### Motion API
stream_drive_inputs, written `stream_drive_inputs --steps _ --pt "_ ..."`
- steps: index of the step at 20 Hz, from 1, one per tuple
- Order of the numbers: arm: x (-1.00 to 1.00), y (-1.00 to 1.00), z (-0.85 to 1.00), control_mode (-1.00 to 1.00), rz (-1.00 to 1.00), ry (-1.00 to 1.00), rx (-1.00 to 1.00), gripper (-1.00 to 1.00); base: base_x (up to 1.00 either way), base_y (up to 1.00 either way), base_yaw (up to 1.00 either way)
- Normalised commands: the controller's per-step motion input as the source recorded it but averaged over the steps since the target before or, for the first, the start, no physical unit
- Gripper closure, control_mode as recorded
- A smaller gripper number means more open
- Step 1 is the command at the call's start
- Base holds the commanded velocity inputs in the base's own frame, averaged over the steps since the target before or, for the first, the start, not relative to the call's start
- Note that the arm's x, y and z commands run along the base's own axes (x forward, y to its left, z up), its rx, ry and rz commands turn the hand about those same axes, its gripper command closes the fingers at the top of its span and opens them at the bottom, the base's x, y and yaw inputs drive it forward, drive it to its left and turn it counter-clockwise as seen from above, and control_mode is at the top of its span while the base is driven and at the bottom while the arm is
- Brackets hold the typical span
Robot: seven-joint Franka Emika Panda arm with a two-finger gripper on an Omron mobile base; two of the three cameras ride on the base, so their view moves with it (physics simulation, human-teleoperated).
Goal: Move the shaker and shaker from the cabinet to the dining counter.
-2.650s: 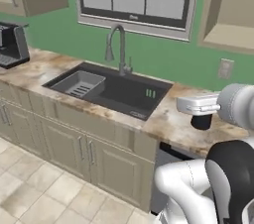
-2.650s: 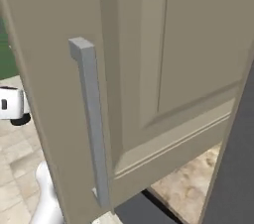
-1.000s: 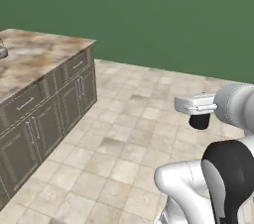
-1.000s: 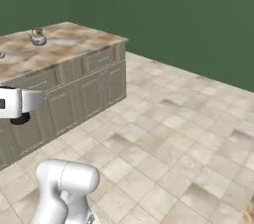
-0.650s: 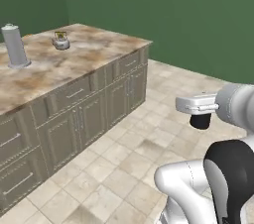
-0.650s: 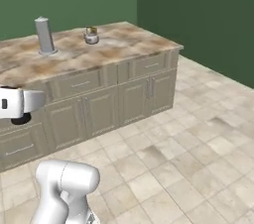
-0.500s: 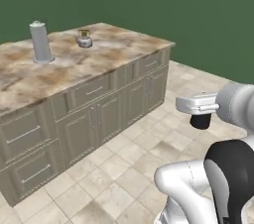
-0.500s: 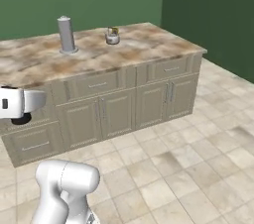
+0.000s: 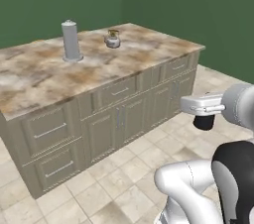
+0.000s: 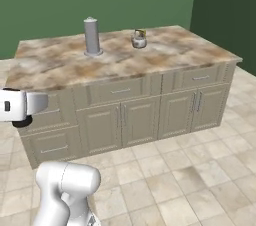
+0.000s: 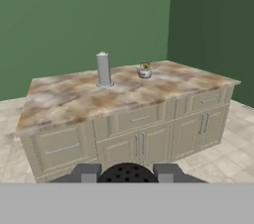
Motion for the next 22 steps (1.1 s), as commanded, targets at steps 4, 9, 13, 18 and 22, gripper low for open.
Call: stream_drive_inputs --steps 4,9,13,18,22 --pt "0.0 0.0 0.0 1.0 0.0 0.0 0.0 1.0 0.11 0.87 0.0" --pt "0.0 0.0 0.0 1.0 0.0 0.0 0.0 1.0 0.0 1.0 0.0" --pt "0.0 0.0 0.0 1.0 0.0 0.0 0.0 1.0 0.0 1.0 0.0" --pt "0.0 0.0 0.0 1.0 0.0 0.0 0.0 1.0 0.04 1.0 0.0" --pt "0.0 0.0 0.0 1.0 0.0 0.0 0.0 1.0 0.37 1.0 0.0"
